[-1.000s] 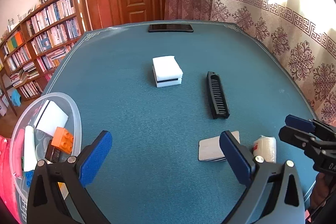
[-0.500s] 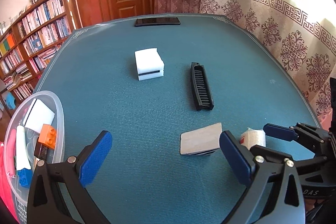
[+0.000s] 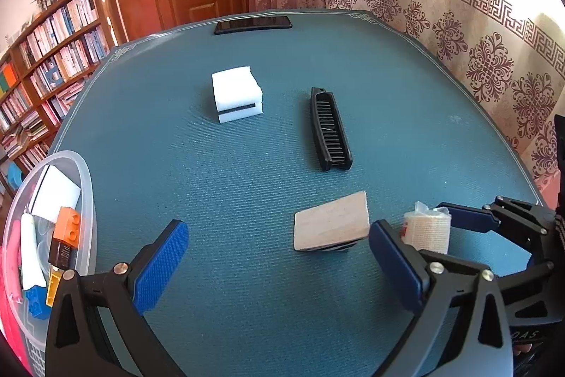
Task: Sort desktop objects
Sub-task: 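Move left tool toward the beige card while right tool approaches the tissue roll, then grasp the beige card with left tool while right tool straddles the bagged tissue roll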
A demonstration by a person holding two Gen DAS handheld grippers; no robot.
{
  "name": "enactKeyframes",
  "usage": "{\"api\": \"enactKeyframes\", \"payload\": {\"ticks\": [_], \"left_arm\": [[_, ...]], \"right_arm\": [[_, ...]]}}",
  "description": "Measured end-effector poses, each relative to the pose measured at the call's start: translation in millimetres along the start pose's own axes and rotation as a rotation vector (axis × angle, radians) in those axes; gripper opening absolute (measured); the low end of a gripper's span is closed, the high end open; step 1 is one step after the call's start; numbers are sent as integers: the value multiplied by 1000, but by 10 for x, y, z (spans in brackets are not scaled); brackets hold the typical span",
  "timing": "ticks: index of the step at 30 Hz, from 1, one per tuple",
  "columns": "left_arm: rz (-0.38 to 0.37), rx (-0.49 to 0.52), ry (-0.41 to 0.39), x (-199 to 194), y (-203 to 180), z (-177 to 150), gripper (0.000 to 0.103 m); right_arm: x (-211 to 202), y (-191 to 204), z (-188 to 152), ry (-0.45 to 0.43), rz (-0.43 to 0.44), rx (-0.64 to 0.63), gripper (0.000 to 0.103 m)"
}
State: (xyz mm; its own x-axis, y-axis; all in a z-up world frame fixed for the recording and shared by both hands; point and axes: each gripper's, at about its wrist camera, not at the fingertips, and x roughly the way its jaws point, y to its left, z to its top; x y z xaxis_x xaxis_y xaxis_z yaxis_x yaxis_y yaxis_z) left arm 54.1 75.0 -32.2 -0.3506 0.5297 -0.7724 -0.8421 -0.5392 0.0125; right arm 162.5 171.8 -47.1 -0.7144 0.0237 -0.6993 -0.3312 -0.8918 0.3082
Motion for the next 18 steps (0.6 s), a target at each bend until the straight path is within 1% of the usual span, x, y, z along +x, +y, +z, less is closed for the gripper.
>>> {"api": "enactKeyframes", "payload": {"ticks": [6, 13, 18], "left_arm": [[-21, 33, 0, -29, 15, -53, 102], [-12, 138, 1, -53, -41, -130, 102], [5, 199, -14, 16, -84, -152, 102]], "right_arm": [[15, -2, -1, 4, 7, 3, 62], [44, 1, -3, 9, 13, 0, 62], [52, -1, -7, 8, 11, 3, 62]]}}
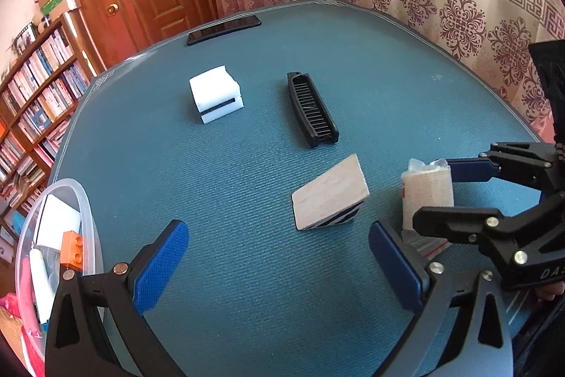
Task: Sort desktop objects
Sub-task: 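Grasp the beige card with left tool while right tool straddles the bagged tissue roll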
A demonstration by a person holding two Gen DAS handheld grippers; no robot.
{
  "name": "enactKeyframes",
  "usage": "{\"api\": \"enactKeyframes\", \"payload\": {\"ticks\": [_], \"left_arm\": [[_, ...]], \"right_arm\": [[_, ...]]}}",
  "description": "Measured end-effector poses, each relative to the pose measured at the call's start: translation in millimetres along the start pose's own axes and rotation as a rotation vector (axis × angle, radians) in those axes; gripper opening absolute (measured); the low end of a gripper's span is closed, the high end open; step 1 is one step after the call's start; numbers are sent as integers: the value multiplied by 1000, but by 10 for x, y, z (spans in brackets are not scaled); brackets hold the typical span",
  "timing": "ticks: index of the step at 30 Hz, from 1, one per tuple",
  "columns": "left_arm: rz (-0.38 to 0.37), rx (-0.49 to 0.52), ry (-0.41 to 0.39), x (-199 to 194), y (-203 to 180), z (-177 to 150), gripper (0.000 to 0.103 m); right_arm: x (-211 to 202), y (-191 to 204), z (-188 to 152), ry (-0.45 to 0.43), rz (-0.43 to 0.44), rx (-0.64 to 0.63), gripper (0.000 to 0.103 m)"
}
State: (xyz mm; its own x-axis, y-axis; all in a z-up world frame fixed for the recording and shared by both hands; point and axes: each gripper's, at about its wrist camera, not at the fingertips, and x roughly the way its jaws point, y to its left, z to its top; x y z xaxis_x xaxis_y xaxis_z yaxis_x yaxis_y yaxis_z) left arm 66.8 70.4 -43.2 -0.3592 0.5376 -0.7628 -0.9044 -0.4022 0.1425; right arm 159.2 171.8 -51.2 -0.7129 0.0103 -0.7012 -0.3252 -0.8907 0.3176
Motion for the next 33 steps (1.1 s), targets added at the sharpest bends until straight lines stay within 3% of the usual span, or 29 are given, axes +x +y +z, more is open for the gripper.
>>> {"api": "enactKeyframes", "payload": {"ticks": [15, 21, 25, 33], "left_arm": [[-12, 99, -15, 310, -97, 167, 102], [-78, 77, -17, 378, -64, 225, 102], [-135, 87, -14, 395, -70, 229, 94], [-211, 108, -9, 423, -138, 273, 68]], "right_arm": [[-46, -74, 23, -28, -31, 31, 62], [-52, -98, 32, -27, -29, 32, 62], [-57, -118, 32, -24, -25, 38, 62], [-134, -196, 5, -31, -49, 49, 62]]}}
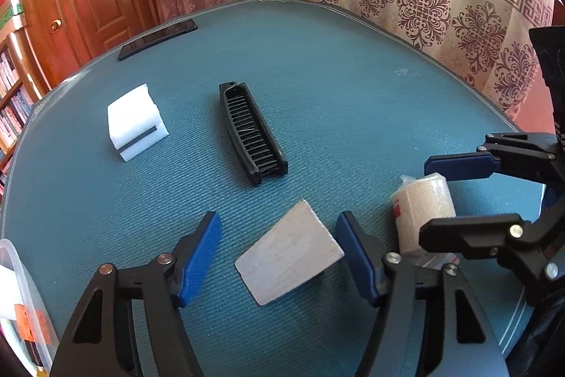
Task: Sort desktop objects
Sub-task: 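Grasp the beige card with left tool while right tool straddles the bagged tissue roll, then grasp the bagged tissue roll with right tool while left tool carries the card to the bowl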
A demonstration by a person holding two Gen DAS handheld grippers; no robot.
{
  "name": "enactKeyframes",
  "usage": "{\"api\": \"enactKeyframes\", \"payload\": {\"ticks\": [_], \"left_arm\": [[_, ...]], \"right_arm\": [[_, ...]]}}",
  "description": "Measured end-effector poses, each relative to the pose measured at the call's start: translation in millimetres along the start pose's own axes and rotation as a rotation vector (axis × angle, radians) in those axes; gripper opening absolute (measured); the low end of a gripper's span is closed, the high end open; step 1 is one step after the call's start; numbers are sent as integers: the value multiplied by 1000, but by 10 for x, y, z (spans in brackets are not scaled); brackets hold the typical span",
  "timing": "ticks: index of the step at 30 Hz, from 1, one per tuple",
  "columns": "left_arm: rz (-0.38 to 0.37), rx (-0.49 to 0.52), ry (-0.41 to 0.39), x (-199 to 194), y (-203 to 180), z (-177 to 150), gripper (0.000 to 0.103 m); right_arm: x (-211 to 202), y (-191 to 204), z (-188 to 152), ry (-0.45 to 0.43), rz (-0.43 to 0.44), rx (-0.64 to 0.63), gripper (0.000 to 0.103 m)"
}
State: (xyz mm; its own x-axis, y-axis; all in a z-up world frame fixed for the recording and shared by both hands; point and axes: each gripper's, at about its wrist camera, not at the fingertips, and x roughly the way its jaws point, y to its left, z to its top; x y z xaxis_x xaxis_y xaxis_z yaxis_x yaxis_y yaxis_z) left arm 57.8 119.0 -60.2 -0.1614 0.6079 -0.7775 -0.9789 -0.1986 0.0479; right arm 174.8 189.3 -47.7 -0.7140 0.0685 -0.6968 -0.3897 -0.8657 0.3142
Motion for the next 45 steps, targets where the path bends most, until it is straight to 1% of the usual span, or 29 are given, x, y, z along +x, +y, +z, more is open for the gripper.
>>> {"api": "enactKeyframes", "payload": {"ticks": [7, 13, 15, 20, 22, 28, 37, 45], "left_arm": [[-21, -11, 5, -70, -65, -88, 67], [-33, -5, -1, -73, -90, -83, 56], [-41, -3, -3, -70, -91, -76, 50], [-25, -2, -7, -93, -119, -89, 48], [-20, -20, -10, -116, -116, -100, 47], [1, -108, -44, -254, -18, -129, 38], [31, -202, -62, -338, 162, -197, 37], [90, -271, -143, -676, 344, -180, 37]], "right_arm": [[-27, -47, -15, -4, -1, 21, 65], [-21, -51, -23, -2, 7, 29, 65], [-22, -52, -24, -3, 7, 31, 65], [-26, -45, -26, -5, 7, 32, 65], [-26, -47, -25, -6, 6, 32, 65], [-25, -50, -23, -5, 7, 32, 65], [-19, -27, -31, -4, 5, 26, 65], [-13, -15, -34, 0, 7, 24, 65]]}}
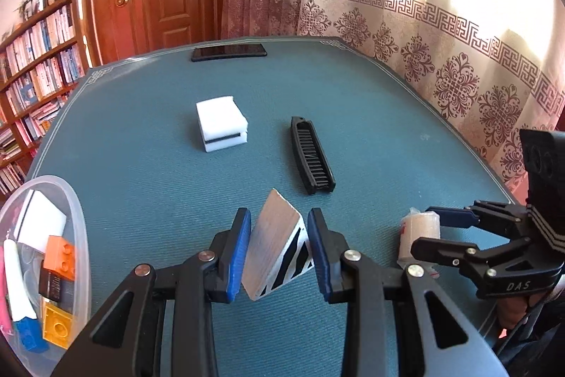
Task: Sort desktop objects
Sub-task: 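Grasp the bagged tissue roll with right tool while left tool carries the card to the bowl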
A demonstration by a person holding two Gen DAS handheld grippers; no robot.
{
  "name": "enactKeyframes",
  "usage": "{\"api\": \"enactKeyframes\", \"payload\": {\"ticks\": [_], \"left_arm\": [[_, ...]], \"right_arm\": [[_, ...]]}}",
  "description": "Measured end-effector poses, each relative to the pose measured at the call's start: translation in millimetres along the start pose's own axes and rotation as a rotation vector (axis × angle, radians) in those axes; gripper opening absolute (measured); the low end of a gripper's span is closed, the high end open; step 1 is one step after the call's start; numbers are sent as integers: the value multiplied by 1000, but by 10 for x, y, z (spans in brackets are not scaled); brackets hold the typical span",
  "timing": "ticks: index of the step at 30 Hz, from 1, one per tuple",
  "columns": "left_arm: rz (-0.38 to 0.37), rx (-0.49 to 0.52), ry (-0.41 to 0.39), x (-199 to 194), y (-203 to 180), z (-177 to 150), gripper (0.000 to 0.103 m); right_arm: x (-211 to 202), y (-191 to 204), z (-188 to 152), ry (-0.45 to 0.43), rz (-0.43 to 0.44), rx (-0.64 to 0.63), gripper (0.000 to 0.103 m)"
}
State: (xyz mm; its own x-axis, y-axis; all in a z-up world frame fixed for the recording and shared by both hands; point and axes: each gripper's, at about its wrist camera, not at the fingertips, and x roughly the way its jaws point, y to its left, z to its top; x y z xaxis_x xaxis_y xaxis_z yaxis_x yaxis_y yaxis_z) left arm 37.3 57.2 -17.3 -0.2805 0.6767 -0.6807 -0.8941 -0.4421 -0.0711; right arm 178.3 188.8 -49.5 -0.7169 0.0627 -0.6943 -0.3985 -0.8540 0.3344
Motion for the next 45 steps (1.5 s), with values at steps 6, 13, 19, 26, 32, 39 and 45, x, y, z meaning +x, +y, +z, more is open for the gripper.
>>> {"api": "enactKeyframes", "payload": {"ticks": [6, 13, 19, 26, 32, 39, 45], "left_arm": [[72, -57, -53, -276, 263, 52, 37], [177, -135, -74, -486, 652, -25, 37], [222, -184, -80, -594, 895, -119, 37], [260, -221, -95, -717, 1129, -213, 37], [301, -275, -100, -804, 1381, -324, 37], [342, -335, -91, -826, 1664, -462, 37], [354, -368, -80, -808, 1845, -562, 38]], "right_arm": [[42, 60, -19, 17, 3, -8, 65], [120, 168, -18, 30, -20, -23, 64], [182, 276, 23, 38, -24, -24, 47], [261, 455, 120, 34, -20, -38, 46], [354, 711, 244, 30, 6, -79, 46], [501, 1037, 354, 43, 41, -132, 46], [615, 1339, 448, 55, 84, -172, 46]]}}
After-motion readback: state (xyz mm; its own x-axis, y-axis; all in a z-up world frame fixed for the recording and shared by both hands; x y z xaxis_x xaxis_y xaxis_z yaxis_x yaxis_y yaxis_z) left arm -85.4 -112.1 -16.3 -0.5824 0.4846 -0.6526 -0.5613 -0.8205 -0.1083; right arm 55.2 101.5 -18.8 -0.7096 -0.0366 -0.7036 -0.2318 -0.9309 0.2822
